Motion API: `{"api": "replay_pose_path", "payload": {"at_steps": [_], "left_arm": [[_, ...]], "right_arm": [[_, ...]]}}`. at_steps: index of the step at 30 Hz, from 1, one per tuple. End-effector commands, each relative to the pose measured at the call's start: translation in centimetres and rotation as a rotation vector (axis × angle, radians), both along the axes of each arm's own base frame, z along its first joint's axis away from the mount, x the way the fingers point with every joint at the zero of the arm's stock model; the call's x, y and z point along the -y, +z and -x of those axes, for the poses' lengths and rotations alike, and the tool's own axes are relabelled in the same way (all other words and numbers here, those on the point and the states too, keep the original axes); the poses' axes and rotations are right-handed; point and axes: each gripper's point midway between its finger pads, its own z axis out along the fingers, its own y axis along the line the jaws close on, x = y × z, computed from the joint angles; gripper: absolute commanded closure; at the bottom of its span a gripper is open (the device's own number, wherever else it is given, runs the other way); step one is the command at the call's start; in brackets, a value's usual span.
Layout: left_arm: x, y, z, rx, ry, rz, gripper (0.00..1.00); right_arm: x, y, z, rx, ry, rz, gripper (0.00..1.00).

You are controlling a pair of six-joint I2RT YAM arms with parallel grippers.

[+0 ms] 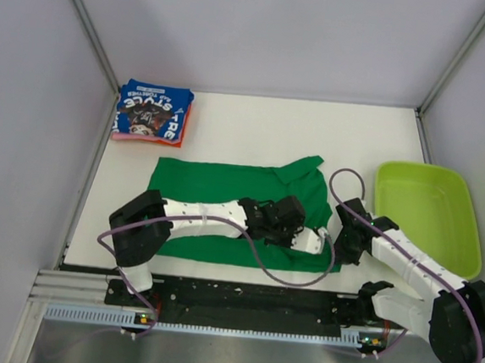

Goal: Fold and stack the t-shirts
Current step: Fold the flattened tshirt in 1/3 of the way

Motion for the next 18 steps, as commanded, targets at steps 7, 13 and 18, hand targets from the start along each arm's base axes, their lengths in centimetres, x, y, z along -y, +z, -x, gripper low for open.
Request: {"api": "replay_pose_path", "payload": {"at_steps": [7,13,18], "left_arm": [[0.1,3.7,3.7,-0.230,-0.157,0.099,0.83],[1.0,1.7,7.1,-0.177,-0.315,0.063,0.52],[1.1,-0.9,5.3,-0.112,-0.294,-0.024,0.48]], "right_arm": [[0.2,-0.6,-0.4,0.012,-0.027,0.007,1.00],[0.1,-0.7,-0.3,0.006,-0.024,0.003,1.00],[0.1,-0.7,-0.3,0.008,-0.022,0.003,1.00]]}}
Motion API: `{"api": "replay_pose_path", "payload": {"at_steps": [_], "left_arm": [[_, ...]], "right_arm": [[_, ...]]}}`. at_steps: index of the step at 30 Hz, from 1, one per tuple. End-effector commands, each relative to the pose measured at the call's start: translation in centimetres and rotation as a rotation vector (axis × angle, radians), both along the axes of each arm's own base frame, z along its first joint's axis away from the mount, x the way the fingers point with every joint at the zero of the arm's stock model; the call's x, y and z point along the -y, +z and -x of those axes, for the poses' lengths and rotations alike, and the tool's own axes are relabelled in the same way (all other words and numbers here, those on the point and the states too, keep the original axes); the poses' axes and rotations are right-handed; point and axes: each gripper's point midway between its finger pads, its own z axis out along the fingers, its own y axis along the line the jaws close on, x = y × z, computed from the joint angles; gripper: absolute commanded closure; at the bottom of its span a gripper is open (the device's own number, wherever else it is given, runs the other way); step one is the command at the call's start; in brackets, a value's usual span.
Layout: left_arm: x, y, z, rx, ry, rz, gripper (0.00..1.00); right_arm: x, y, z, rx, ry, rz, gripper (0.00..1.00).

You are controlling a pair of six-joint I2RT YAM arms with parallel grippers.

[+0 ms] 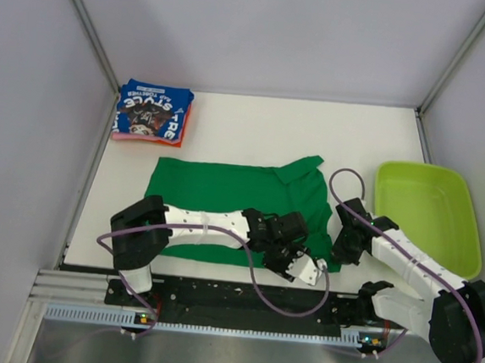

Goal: Fold and stack the t-shirts
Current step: Fold the flattened tshirt in 1/3 of the way

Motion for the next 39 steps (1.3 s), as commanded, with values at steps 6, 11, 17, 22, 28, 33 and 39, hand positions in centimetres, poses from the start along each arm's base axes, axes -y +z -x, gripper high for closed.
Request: {"api": "replay_pose_path", "payload": {"at_steps": [6,11,17,22,28,33,39], "left_arm": [[-0.3,-2.7,-2.5,0.080,0.002,-0.078,0.54],[0.2,-2.2,-2.9,0.088,0.027,-0.055,0.75],[-0.1,-1.0,-2.0,0.048,0.013,-0.038,0.88],[-0.1,-0.4,-1.9,0.029,0.014,-0.037,0.80],[0.6,0.3,-2.1,0.018,0.037,-0.023,0.90],[0.6,1.2,-1.8,-0.010,0.044,-0.028,1.00],[1.0,3.0,-4.7,-0.081,0.198,0.015,1.00]], "right_arm": [[0.0,-0.6,-0.3,0.013,-0.013,-0.008,1.00],[0.0,-0.6,-0.3,0.015,-0.010,-0.008,1.00],[-0.1,-0.7,-0.2,0.012,-0.011,-0.011,1.00],[-0.1,-0.7,-0.3,0.012,-0.011,-0.010,1.00],[-0.2,-0.7,-0.3,0.013,-0.004,-0.014,1.00],[-0.1,-0.7,-0.3,0.014,-0.002,-0.012,1.00],[-0.1,-0.8,-0.2,0.008,-0.005,-0.012,1.00]]}}
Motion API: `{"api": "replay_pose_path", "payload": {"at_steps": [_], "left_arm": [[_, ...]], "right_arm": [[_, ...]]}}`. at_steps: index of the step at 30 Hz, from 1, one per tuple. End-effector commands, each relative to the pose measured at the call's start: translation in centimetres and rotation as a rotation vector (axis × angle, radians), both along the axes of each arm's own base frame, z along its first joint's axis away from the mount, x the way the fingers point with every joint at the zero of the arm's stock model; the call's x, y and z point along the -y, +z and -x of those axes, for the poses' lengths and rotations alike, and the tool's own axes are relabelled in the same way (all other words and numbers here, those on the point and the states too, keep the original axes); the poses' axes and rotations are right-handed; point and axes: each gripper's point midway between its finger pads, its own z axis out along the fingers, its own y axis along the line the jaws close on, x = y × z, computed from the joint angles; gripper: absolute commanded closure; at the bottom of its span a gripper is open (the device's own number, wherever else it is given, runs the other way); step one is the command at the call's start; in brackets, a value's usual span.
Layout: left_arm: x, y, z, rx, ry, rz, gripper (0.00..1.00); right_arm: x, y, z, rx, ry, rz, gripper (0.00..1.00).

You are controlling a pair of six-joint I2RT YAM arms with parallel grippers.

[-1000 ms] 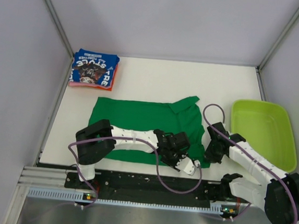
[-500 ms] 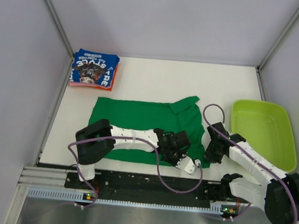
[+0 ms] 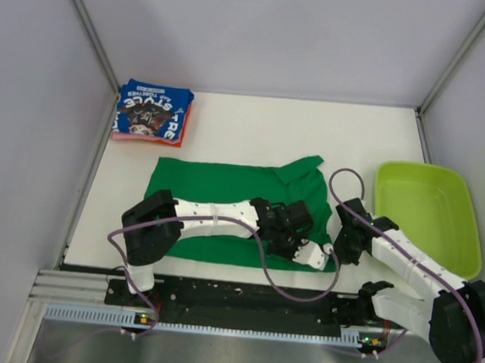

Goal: Fold and stack the t-shirts
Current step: Fold the flattened tshirt in 1/3 of the way

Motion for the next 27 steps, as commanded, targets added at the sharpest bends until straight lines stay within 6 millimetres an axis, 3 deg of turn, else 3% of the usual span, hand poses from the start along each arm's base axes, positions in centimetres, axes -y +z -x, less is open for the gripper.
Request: {"api": "replay_pose_path", "payload": {"at_steps": [1,10,21,27], "left_arm": [[1.0,4.0,-3.0,-0.063,0.152,0.107,1.00],[-2.0,3.0,-11.8,-0.186,0.596,0.149,1.00],[-5.4,-1.5,-15.6,-0.284,0.900,0.023,0.90],[-6.8,-0.8,-17.7,-0.233,1.009,0.068,0.80]], "right_arm": [[0.1,-0.8,-0.1,0.003,-0.012,0.000,1.00],[0.0,-0.8,-0.1,0.003,-0.011,-0.004,1.00],[0.0,-1.0,0.0,-0.005,-0.007,-0.003,1.00],[0.0,-1.0,0.0,-0.006,-0.009,-0.002,1.00]]}}
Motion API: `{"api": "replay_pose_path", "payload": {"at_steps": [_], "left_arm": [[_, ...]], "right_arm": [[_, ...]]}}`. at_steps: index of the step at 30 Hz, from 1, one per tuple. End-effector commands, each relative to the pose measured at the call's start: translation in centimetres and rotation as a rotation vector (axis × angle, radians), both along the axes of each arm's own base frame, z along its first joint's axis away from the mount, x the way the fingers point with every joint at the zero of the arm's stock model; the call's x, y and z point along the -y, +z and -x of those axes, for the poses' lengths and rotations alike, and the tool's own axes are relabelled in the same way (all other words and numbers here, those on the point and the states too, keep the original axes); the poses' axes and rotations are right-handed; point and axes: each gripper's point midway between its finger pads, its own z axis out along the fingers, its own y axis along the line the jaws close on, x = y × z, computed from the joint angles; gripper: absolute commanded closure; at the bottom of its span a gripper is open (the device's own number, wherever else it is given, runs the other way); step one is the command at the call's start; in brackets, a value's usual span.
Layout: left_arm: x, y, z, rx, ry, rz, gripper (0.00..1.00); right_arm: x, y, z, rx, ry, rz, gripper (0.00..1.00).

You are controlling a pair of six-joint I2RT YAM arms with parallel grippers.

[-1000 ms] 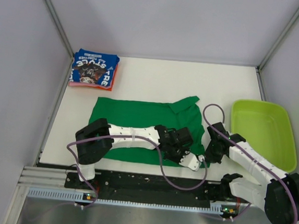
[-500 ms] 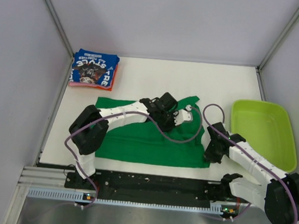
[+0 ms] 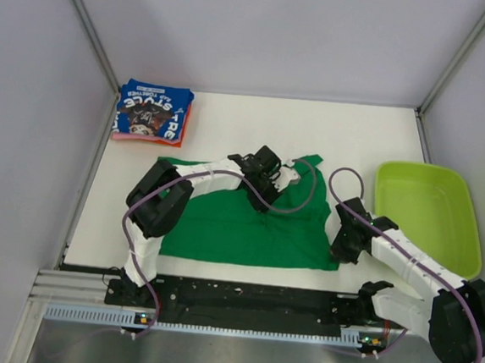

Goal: Fold and stack the t-shirts
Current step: Fold the flattened tshirt in 1/3 of the way

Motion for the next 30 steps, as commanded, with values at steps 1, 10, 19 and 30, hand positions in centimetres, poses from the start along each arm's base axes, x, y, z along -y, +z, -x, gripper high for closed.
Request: {"api": "replay_pose_path", "payload": {"at_steps": [1,10,19,30], "left_arm": [[-0.7,2.3,-2.6,0.088,0.122,0.031,0.79],[-2.1,7.6,-4.8,0.308,0.180,0.084,0.62],[-7.1,13.6,-3.8,0.478,0.040,-0.013,0.59],[-28.0,8.9,-2.4,0.335,0.396,-0.235,0.55]], "right_arm": [[0.3,-1.0,0.2,-0.010,-0.011,0.010,1.00],[0.7,-0.5,-0.3,0.007,-0.007,0.040,1.00],[-3.8,7.4,-6.4,0.241,0.269,0.096,0.96],[-12.0,4.3,-13.3,0.226,0.557,0.081,1.00]]}}
